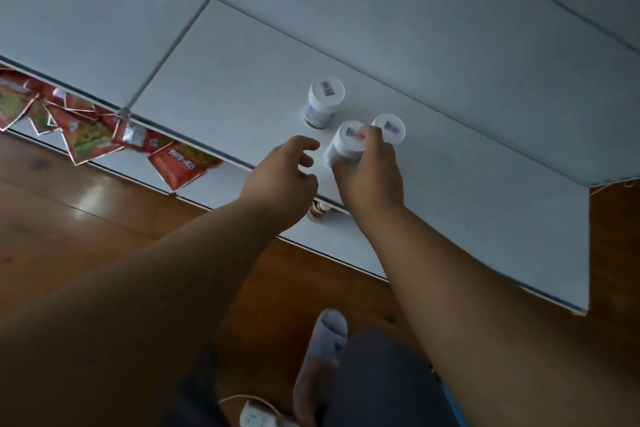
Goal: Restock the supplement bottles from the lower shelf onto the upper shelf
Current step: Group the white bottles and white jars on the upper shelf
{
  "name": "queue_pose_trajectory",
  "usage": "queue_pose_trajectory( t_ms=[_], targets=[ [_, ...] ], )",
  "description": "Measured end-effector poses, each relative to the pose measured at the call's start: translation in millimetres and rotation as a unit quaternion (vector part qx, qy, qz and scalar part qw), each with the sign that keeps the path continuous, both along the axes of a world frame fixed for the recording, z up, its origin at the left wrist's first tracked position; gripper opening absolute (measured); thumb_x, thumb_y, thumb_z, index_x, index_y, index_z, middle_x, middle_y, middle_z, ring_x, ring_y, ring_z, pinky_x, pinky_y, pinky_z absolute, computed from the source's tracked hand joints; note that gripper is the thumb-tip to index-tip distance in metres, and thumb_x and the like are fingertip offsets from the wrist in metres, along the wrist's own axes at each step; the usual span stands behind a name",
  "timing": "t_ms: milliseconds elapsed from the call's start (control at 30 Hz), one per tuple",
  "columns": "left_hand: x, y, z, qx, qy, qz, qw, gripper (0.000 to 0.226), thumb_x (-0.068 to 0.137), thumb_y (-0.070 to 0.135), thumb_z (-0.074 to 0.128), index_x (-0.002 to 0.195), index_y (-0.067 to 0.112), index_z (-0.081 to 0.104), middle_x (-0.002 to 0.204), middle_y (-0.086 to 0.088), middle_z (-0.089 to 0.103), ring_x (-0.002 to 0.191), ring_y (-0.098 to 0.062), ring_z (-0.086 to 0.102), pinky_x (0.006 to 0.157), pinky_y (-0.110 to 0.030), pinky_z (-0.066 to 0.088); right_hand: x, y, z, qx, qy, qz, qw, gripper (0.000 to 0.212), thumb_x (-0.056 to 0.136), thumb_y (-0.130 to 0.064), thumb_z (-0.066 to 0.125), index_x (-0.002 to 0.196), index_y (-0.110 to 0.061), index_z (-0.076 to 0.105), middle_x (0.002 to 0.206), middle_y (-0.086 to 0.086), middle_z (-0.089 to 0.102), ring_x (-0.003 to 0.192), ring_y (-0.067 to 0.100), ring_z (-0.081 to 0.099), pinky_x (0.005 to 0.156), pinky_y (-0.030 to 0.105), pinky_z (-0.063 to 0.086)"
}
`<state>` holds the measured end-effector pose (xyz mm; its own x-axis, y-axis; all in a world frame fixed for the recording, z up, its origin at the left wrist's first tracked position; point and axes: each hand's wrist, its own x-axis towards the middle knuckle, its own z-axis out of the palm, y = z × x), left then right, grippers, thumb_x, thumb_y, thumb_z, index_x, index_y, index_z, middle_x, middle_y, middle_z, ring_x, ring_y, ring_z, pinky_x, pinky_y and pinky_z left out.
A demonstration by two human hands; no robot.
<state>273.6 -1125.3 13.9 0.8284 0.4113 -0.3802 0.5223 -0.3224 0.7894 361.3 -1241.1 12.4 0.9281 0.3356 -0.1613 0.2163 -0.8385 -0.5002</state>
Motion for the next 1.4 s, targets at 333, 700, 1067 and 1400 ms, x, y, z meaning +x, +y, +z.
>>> queue_pose_trajectory(
  t_ms=[333, 700, 1067, 1400],
  targets=[
    [-21.3, 25.4, 53.4, -0.362, 0.051, 0.241, 0.899, 0.023, 0.103, 0.023, 0.048, 0.121, 0.017, 0.061, 0.113, -0.013, 0.068, 0.093, -0.029, 0.073, 0.083, -0.041, 0.060, -44.3, 7.8, 63.7, 0.198, 0.108, -0.049, 0.973, 0.035, 0.085, -0.033, 0.070, 0.111, -0.027, 0.048, 0.108, -0.007, 0.064, 0.093, 0.012, 0.065, 0.073, 0.017, 0.055],
    [-166.3, 33.1, 244.2, -0.561, -0.104, 0.166, 0.804, 0.028, 0.075, -0.003, 0.067, 0.094, 0.014, 0.059, 0.103, -0.011, 0.067, 0.101, -0.030, 0.067, 0.093, -0.045, 0.049, -146.3, -13.5, 276.3, 0.254, 0.229, 0.072, 0.937, 0.024, 0.094, -0.040, 0.061, 0.116, -0.037, 0.053, 0.116, -0.015, 0.062, 0.105, 0.006, 0.063, 0.082, 0.028, 0.060],
    [-134.6, 72.2, 364.1, -0.585, -0.093, -0.012, 0.806, 0.023, 0.077, 0.002, 0.067, 0.093, 0.011, 0.054, 0.102, -0.018, 0.066, 0.099, -0.037, 0.065, 0.091, -0.048, 0.052, -155.4, 9.7, 391.0, 0.374, 0.136, -0.041, 0.916, 0.018, 0.096, -0.022, 0.058, 0.109, -0.034, 0.062, 0.110, -0.013, 0.066, 0.100, 0.006, 0.066, 0.076, 0.025, 0.059],
    [-57.0, -6.8, 438.0, -0.370, -0.151, -0.105, 0.910, 0.018, 0.089, -0.005, 0.062, 0.100, 0.007, 0.054, 0.095, -0.017, 0.064, 0.075, -0.015, 0.068, 0.068, -0.026, 0.053, -111.3, -56.2, 449.0, 0.432, 0.027, -0.155, 0.888, 0.019, 0.090, -0.023, 0.069, 0.102, -0.036, 0.062, 0.103, -0.010, 0.068, 0.096, 0.009, 0.067, 0.077, 0.030, 0.059]
  ],
)
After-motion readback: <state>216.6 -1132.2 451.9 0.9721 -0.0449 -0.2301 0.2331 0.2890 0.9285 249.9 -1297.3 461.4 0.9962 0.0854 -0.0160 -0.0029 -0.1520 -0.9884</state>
